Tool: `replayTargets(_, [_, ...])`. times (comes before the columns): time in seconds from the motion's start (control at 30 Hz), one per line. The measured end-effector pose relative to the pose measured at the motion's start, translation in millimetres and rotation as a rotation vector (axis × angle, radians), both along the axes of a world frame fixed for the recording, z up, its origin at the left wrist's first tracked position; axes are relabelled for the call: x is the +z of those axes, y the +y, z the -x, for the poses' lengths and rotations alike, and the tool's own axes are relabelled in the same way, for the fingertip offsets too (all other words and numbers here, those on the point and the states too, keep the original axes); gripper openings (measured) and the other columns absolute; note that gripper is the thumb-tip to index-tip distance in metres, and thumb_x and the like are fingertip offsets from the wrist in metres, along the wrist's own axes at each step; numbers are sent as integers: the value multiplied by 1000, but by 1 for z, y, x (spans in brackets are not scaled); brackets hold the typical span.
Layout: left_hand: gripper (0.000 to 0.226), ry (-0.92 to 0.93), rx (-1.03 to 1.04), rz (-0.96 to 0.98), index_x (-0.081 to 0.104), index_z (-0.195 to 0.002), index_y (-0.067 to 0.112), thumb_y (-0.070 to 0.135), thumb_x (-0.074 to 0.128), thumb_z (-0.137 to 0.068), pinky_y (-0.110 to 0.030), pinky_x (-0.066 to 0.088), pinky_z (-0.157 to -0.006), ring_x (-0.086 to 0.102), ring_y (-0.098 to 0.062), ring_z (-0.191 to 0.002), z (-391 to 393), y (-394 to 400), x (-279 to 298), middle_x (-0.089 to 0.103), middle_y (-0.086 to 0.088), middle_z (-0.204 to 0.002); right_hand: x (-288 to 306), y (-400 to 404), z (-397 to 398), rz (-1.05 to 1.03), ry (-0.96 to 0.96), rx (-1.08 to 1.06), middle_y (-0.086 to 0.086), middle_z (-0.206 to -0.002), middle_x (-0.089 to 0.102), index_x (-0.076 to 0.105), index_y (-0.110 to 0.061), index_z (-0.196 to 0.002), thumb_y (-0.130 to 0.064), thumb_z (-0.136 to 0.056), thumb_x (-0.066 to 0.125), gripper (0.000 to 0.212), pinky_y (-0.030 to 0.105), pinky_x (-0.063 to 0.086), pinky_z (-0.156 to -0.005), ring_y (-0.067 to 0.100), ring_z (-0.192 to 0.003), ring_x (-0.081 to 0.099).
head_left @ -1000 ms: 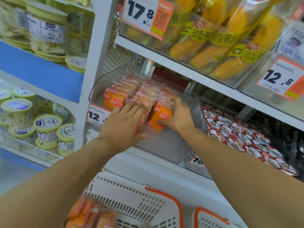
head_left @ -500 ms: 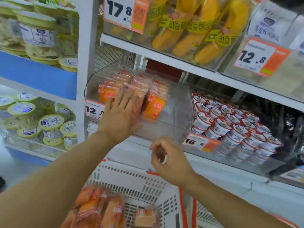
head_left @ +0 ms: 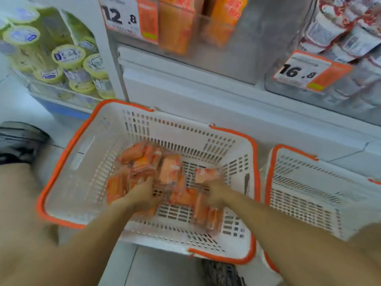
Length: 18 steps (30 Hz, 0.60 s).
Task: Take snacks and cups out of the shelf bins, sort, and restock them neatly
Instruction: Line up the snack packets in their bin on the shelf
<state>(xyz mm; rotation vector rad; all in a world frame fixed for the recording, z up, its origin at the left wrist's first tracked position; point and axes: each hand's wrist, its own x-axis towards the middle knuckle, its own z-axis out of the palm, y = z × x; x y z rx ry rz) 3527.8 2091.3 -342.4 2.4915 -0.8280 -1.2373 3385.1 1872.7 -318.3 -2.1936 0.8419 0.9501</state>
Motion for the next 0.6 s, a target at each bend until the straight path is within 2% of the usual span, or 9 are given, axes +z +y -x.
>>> replayTargets(0.07, [96,5,77,23,16,-153,12,57,66,-85,-41,43,-103,48,-36,-130,5,-1,-9,28,-20,-155,-10,7,3,34,9,6,15,-146,47,49,-13,-144,-20,-91,68,58,39,39,-108,35,-132,47])
replayTargets(0.1, [102,2,129,50,14,-154,10,59,68,-83,-43,42,-105,45,-38,-133,5,-8,-10,22,-21,-157,-15,9,4,31,59,57,13,-142,51,50,-15,-142,-21,-87,72,59,38,44,-104,32,-126,52])
replayTargets(0.17, [116,-11,225,49,12,-154,6,68,71,-76,-47,38,-111,35,-39,-141,3,-26,-9,15,-21,-159,-19,9,6,16,235,238,4,-128,59,54,-20,-134,-22,-76,84,65,33,52,-96,23,-110,60])
replayTargets(0.23, [122,-38,249,-21,7,-155,2,71,69,-75,-50,34,-115,25,-40,-145,5,-41,-11,12,-22,-160,-18,6,7,64,317,416,0,-132,57,53,-23,-136,-21,-68,91,78,33,49,-101,23,-116,58])
replayTargets(0.27, [122,-68,261,-57,7,-154,0,71,68,-76,-51,35,-114,24,-41,-146,7,-47,-14,13,-24,-159,-18,3,6,92,320,471,1,-138,53,50,-24,-142,-19,-67,91,85,36,46,-106,26,-123,54])
replayTargets(0.33, [117,-124,316,-77,11,-152,-2,68,69,-78,-50,41,-109,30,-41,-142,13,-54,-18,21,-26,-155,-17,-5,5,64,287,448,2,-146,47,44,-27,-148,-13,-69,89,92,41,42,-111,30,-131,49])
replayTargets(0.43, [107,-124,390,-17,17,-148,-1,53,78,-78,-48,43,-106,38,-41,-135,15,-55,-20,31,-25,-148,-17,-15,4,34,301,507,1,-146,51,41,-28,-150,-7,-68,88,96,43,41,-112,28,-134,49])
replayTargets(0.5, [104,-94,383,0,19,-148,1,42,82,-77,-47,44,-106,41,-41,-133,16,-52,-17,35,-25,-146,-16,-20,6,79,248,579,0,-138,58,52,-24,-143,-12,-66,91,87,36,47,-105,24,-124,56])
replayTargets(0.6, [104,-56,331,-46,27,-145,3,42,88,-70,-44,51,-98,55,-37,-119,12,-45,-10,49,-21,-134,-15,-27,7,37,165,526,-3,-125,65,66,-22,-128,-22,-69,91,64,22,47,-83,15,-106,61])
